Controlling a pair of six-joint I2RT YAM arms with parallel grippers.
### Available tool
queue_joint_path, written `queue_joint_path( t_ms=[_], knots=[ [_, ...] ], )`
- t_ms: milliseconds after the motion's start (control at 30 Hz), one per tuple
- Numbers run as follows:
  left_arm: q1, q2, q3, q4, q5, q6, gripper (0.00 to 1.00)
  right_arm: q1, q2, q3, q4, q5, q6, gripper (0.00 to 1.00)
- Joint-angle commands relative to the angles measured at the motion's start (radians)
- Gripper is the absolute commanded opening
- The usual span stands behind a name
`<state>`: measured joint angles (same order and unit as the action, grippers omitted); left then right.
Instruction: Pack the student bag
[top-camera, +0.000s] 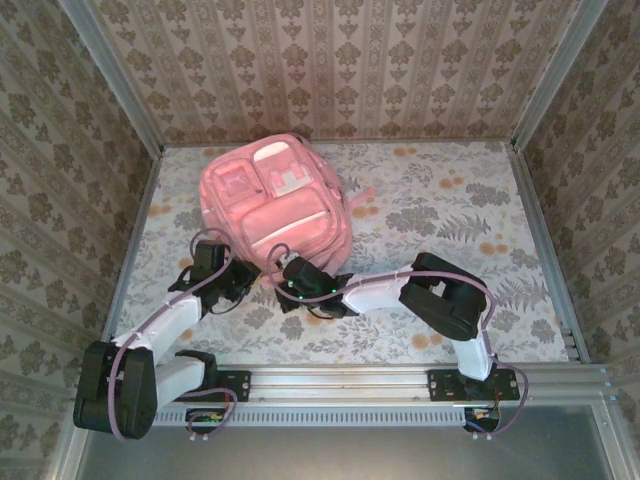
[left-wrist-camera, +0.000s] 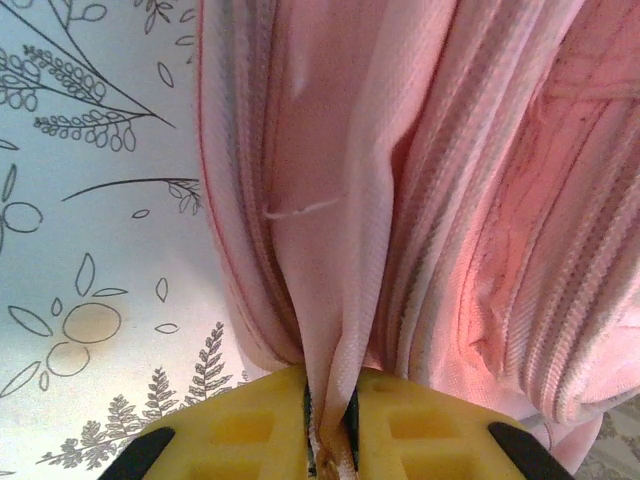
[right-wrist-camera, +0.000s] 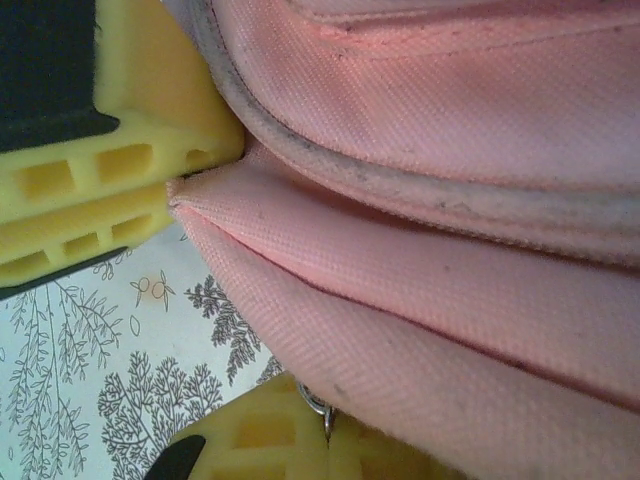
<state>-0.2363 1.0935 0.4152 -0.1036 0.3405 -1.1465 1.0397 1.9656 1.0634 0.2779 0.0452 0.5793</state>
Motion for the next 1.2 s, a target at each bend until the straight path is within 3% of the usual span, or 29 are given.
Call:
queue_joint_path(
  t_ms=[0, 300, 500, 767, 967, 1167],
  knots=[
    [0.009, 0.011, 0.031, 0.019, -0.078, 0.036, 0.18, -0.003, -0.045, -0.052, -0.064, 0.066, -0.015, 0.00],
    [0.008, 0.021, 0.038, 0.003, -0.078, 0.059, 0.18, -0.006, -0.107, -0.094, -0.076, 0.065, -0.040, 0.00],
    [0.002, -0.050, 0.055, -0.061, -0.037, 0.058, 0.48, -0.009, -0.129, -0.096, -0.110, -0.004, -0.080, 0.00],
    [-0.070, -0.032, 0.177, -0.170, -0.011, 0.003, 0.41, -0.009, -0.118, -0.088, -0.113, -0.012, -0.078, 0.00],
    [-0.097, -0.025, 0.146, -0.136, -0.007, -0.030, 0.34, -0.016, -0.123, -0.095, -0.109, 0.000, -0.070, 0.00],
    [-0.098, -0.122, 0.092, -0.178, -0.026, -0.036, 0.34, -0.023, -0.128, -0.104, -0.102, 0.005, -0.068, 0.00]
  ],
)
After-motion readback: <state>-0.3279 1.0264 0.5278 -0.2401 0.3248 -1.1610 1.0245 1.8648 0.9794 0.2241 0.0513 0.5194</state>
